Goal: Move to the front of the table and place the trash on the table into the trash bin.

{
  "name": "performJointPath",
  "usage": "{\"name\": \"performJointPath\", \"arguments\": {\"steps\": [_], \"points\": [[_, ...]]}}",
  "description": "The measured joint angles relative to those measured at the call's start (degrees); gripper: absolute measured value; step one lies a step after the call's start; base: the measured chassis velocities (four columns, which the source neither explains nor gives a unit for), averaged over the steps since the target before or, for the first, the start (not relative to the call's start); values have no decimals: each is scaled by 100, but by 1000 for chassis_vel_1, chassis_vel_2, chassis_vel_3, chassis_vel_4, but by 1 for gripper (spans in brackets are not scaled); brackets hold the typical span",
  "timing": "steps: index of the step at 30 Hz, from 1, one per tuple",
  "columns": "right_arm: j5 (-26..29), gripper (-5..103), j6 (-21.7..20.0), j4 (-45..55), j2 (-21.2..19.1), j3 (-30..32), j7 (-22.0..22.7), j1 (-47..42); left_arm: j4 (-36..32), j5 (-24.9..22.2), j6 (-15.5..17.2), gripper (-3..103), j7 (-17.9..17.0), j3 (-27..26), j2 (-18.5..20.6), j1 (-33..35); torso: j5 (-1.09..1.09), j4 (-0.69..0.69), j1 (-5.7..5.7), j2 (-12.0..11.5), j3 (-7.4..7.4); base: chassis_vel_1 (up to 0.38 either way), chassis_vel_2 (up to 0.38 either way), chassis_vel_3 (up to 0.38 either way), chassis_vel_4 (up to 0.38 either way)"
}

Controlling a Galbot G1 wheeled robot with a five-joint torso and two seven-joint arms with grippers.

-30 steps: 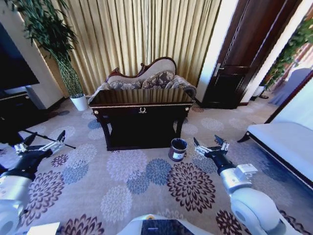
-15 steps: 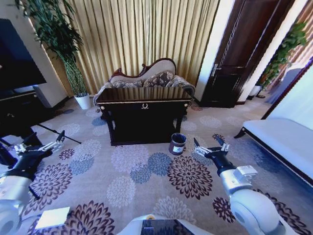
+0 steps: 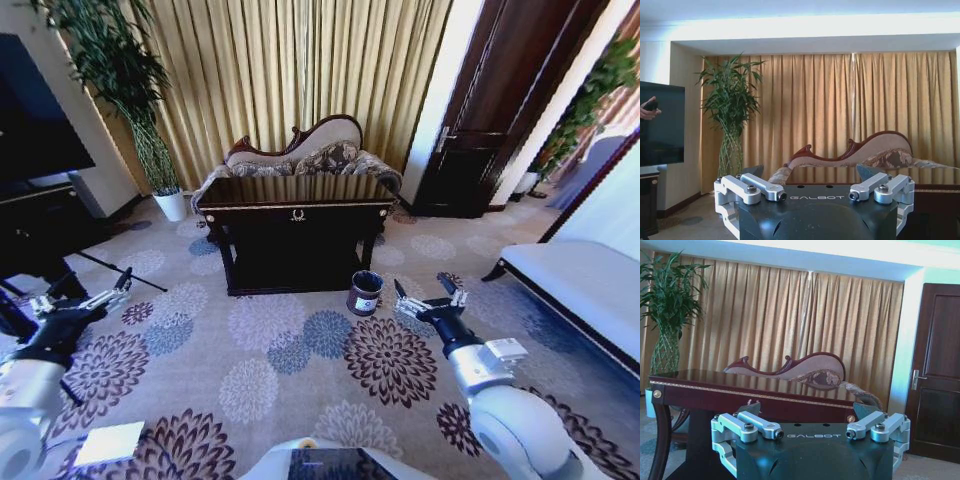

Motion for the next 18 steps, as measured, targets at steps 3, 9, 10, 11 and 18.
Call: {"name": "performJointPath", "arguments": {"steps": [3, 9, 10, 11, 18], "points": [[10, 100, -20, 0, -31, -26, -6, 2, -15, 0, -2, 100, 36, 37, -7, -56, 2, 0, 0, 0, 0, 0, 0, 0, 0], [27, 100, -104, 1, -87, -32, -6, 5, -36, 66, 35, 100, 141, 84, -101, -139, 3, 0, 0, 0, 0, 0, 0, 0, 0], [27, 100, -104, 1, -87, -32, -6, 5, -36, 66, 35, 100, 141, 84, -101, -139, 3, 0, 0, 0, 0, 0, 0, 0, 0], [44, 100, -109, 1, -93, -32, -6, 25, -36, 111, 37, 100, 148, 107, -124, -162, 2, 0, 0, 0, 0, 0, 0, 0, 0], [422, 100, -306, 1, -112, 17, 42, 140, -24, 153, 31, 100, 164, 206, -147, -192, 2, 0, 0, 0, 0, 0, 0, 0, 0]]}}
